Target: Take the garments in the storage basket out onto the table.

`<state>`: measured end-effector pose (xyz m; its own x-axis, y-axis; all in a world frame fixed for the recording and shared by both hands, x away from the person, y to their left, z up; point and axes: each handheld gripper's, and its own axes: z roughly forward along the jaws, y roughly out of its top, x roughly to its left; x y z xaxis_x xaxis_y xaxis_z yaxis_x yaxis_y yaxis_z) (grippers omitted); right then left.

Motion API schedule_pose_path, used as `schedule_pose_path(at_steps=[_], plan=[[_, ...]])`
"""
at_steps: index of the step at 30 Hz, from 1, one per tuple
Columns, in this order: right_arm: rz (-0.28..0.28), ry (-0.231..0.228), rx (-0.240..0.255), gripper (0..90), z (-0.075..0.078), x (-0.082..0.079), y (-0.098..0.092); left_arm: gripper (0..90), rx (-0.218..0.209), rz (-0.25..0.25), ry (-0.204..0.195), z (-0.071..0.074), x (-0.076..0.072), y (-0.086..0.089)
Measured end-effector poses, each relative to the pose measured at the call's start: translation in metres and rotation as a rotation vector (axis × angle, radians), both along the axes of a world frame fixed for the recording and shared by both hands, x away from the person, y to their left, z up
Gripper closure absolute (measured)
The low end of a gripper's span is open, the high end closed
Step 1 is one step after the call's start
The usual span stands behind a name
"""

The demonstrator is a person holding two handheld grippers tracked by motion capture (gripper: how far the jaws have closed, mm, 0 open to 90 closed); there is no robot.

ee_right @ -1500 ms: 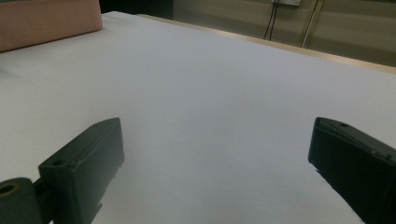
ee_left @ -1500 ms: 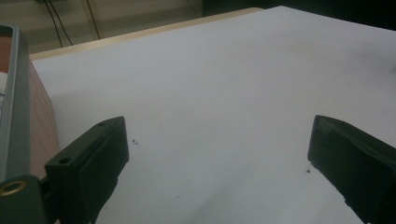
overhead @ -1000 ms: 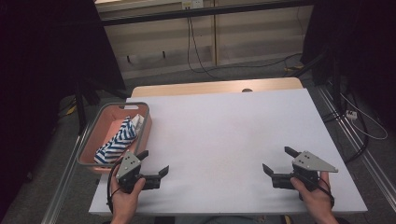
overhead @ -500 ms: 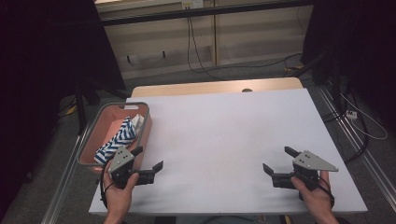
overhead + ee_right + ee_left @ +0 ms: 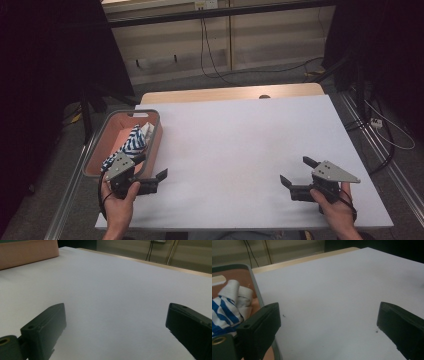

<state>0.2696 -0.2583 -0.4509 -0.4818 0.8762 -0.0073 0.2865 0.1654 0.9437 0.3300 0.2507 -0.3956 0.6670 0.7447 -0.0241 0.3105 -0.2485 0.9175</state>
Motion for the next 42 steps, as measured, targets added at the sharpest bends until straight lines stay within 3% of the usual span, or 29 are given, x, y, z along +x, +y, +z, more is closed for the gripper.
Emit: schedule_pose_path(at_steps=[5, 12, 16, 18, 23, 32, 37, 42], plan=[[0.002, 0.0, 0.0, 2.5, 0.0, 0.0, 0.0, 4.9, 0.007, 0.011, 0.024, 0.006, 0.006, 0.005], [0.003, 0.002, 0.0, 2.3, 0.0, 0.0, 0.0, 5.0, 0.024, 0.006, 0.026, 0.015, 0.012, 0.01], [0.004, 0.003, -0.001, 2.3, 0.0, 0.0, 0.0, 5.0, 0.033, 0.033, 0.021, 0.021, 0.017, 0.016], [0.009, 0.001, -0.003, 2.3, 0.0, 0.0, 0.001, 5.2, 0.013, 0.046, 0.035, 0.024, 0.023, 0.023], [0.019, 0.0, -0.01, 2.3, 0.0, -0.001, 0.002, 5.3, 0.026, 0.062, 0.045, 0.029, 0.031, 0.031], [0.015, 0.004, -0.002, 2.3, 0.0, 0.0, 0.002, 6.9, 0.06, 0.104, 0.071, 0.031, 0.049, 0.044], [0.02, 0.0, -0.003, 2.3, 0.0, 0.0, 0.002, 6.3, 0.106, 0.117, 0.09, 0.03, 0.058, 0.046], [0.026, 0.003, -0.002, 2.3, 0.0, 0.001, 0.003, 7.1, 0.107, 0.137, 0.11, 0.028, 0.067, 0.05]])
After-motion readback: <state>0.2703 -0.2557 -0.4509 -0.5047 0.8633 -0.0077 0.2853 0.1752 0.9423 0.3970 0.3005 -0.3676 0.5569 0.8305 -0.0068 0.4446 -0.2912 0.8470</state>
